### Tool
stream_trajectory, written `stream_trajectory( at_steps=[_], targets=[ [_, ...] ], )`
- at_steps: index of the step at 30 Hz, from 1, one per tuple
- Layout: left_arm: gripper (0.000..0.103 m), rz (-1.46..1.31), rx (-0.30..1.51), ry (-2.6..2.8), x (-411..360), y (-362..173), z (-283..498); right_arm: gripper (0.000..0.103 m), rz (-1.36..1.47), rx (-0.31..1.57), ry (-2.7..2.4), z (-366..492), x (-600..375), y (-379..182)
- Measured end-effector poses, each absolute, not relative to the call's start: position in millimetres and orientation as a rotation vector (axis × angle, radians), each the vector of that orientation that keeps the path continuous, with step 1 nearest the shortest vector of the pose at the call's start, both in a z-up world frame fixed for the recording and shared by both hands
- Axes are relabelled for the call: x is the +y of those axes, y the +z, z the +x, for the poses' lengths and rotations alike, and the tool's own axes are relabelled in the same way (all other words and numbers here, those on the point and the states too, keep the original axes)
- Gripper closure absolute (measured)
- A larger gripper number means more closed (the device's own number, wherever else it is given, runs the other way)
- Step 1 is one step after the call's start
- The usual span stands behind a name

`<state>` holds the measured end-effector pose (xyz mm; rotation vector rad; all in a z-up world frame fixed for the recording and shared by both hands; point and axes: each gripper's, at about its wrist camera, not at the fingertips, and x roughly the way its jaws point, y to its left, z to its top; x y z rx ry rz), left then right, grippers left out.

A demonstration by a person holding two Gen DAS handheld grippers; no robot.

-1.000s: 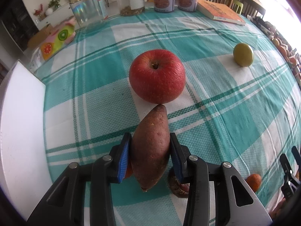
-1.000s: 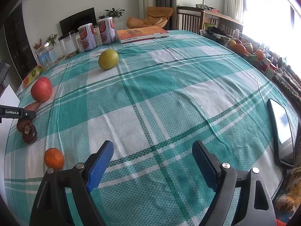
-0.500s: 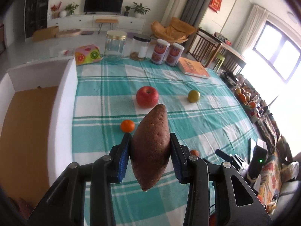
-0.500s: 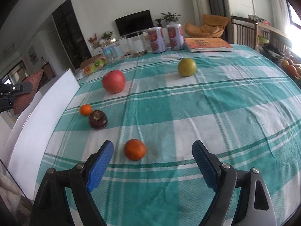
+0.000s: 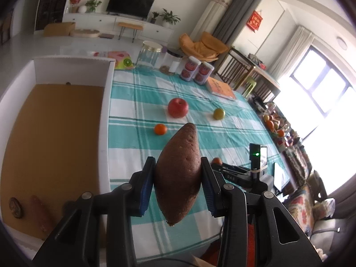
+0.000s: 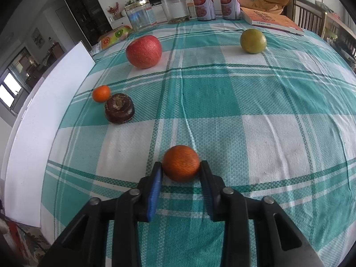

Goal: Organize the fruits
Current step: 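Carry both fruits over the white box and open both tools to drop them, then move both open tools back over the fruits on the tablecloth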

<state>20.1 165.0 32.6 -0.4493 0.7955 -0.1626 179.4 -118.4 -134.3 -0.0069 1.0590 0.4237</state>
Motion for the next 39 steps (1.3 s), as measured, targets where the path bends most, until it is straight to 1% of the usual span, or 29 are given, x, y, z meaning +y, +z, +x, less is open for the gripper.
stream_trajectory(
  at_steps=[4, 7, 9, 11, 14, 17, 20, 22, 23, 24, 25, 26, 27, 28, 29, 30, 32, 33, 34, 39],
  targets=[
    [0.062, -0.576, 0.780, -0.255, 172, 48, -6, 0.073, 0.093, 1.002, 0.470, 168, -126, -114],
    [0.062, -0.554, 0.744, -0.230, 179, 66, -21, 0.073, 0.161, 0.987, 0.572, 158, -110, -86],
    [0.062, -0.514, 0.731, -0.138, 193, 67, -26, 0.073, 0.168, 0.972, 0.669, 146, -81, -64],
    [0.062, -0.501, 0.752, -0.014, 215, 53, -29, 0.073, 0.156, 0.963, 0.790, 128, -43, -42],
    [0.062, -0.508, 0.817, 0.152, 252, 19, -34, 0.073, 0.111, 0.983, 0.981, 95, 24, -24],
    [0.062, -0.509, 0.879, 0.264, 277, -14, -35, 0.073, 0.026, 1.002, 1.133, 57, 86, -18],
    [0.062, -0.481, 0.914, 0.345, 290, -34, -38, 0.072, -0.061, 1.014, 1.187, 35, 134, -25],
    [0.061, -0.483, 0.923, 0.372, 296, -41, -38, 0.069, -0.131, 1.015, 1.154, 30, 156, -36],
    [0.057, -0.478, 0.920, 0.391, 298, -42, -38, 0.065, -0.135, 1.025, 1.147, 31, 162, -41],
    [0.043, -0.471, 0.911, 0.410, 298, -41, -38, 0.064, -0.118, 1.029, 1.142, 34, 163, -42],
    [0.033, -0.462, 0.898, 0.427, 298, -38, -39, 0.064, -0.098, 1.020, 1.132, 38, 159, -41],
    [0.017, -0.452, 0.876, 0.442, 297, -34, -39, 0.062, -0.083, 0.996, 1.117, 43, 152, -37],
    [0.015, -0.439, 0.847, 0.452, 295, -30, -40, 0.054, -0.073, 0.962, 1.092, 47, 140, -31],
    [0.015, -0.422, 0.825, 0.453, 291, -25, -39, 0.048, -0.065, 0.927, 1.056, 58, 125, -25],
    [0.015, -0.407, 0.812, 0.443, 287, -21, -36, 0.035, -0.058, 0.892, 1.011, 67, 110, -21],
    [0.015, -0.398, 0.799, 0.427, 281, -17, -33, 0.027, -0.047, 0.857, 0.960, 74, 93, -17],
    [0.015, -0.390, 0.768, 0.372, 265, -9, -27, 0.022, -0.032, 0.795, 0.837, 90, 52, -16],
    [0.015, -0.386, 0.755, 0.336, 255, -5, -24, 0.017, -0.029, 0.782, 0.762, 99, 30, -20],
    [0.015, -0.378, 0.745, 0.297, 243, -2, -20, 0.015, -0.026, 0.781, 0.688, 110, 9, -27],
    [0.011, -0.289, 0.752, 0.048, 161, 6, 1, 0.014, -0.037, 0.848, 0.354, 153, -89, -79]
  ],
)
